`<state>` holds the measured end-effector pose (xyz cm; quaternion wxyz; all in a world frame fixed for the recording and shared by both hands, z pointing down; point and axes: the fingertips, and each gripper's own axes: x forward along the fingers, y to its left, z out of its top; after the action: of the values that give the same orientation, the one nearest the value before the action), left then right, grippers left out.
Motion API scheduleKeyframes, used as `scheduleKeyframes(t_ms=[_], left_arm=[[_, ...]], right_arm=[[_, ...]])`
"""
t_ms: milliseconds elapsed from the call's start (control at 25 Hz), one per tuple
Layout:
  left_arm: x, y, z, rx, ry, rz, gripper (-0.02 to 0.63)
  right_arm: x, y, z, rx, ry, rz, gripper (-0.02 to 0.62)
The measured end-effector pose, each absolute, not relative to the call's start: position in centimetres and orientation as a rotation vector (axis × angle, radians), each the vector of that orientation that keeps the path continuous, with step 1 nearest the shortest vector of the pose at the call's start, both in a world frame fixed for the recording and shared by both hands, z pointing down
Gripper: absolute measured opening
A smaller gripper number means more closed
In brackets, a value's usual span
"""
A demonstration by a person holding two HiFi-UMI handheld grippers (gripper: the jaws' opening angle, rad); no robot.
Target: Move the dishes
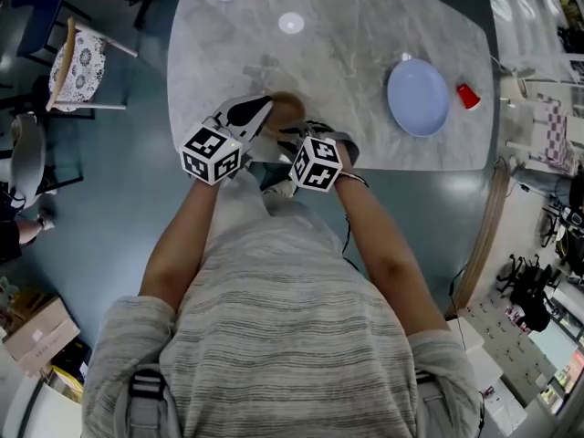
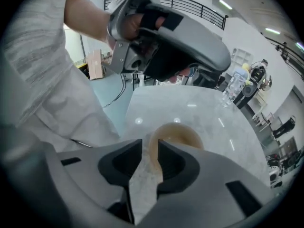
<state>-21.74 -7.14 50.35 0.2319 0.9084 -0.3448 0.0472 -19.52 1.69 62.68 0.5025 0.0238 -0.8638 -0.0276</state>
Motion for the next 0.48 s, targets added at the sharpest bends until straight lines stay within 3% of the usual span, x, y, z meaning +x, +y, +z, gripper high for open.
scheduleKeyframes(t_ms=[480], left_arm=[[-22.4, -7.7, 50.9, 2.495, -0.904, 0.160, 0.021]], right_arm=[[-19.6, 0.8, 65.7, 0.066, -1.939, -0.076, 0.101]])
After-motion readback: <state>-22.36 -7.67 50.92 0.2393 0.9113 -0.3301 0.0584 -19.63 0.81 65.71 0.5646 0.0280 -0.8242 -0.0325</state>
